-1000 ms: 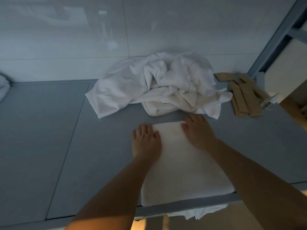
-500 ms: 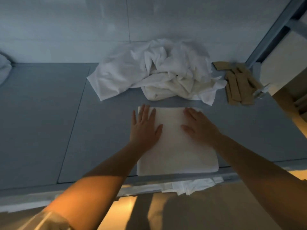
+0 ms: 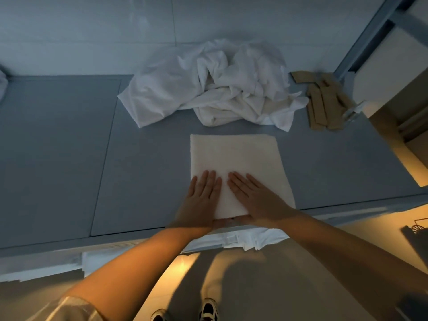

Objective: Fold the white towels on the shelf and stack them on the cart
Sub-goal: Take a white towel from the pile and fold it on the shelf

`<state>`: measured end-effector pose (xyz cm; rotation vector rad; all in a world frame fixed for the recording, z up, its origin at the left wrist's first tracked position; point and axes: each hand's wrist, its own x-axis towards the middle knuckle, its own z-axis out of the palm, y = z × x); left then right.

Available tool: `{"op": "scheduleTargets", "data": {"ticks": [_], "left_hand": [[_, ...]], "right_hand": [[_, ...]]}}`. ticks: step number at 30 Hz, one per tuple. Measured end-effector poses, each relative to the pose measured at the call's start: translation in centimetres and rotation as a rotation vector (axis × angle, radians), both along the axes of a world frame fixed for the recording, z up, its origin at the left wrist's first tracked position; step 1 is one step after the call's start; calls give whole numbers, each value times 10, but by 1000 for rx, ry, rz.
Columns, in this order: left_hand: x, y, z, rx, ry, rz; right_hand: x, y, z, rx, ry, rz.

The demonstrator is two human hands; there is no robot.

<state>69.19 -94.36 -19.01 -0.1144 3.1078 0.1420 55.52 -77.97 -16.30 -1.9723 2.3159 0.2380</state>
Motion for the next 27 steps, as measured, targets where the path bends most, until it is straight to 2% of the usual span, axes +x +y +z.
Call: {"op": "scheduleTargets", "data": {"ticks": [6,17,22,27], "left_hand": [[1,-1,1,15,3,12],[25,2,14,61,-166,131],[44,3,30,157,-254,227],[58,-4,50,185,-205,307]], "right_hand": [[-44,72,10,74,16,-111],[-24,93,7,201,-8,-406],[5,85,22,169,-52,-558],[42,68,29,-73,-102,-610]]}}
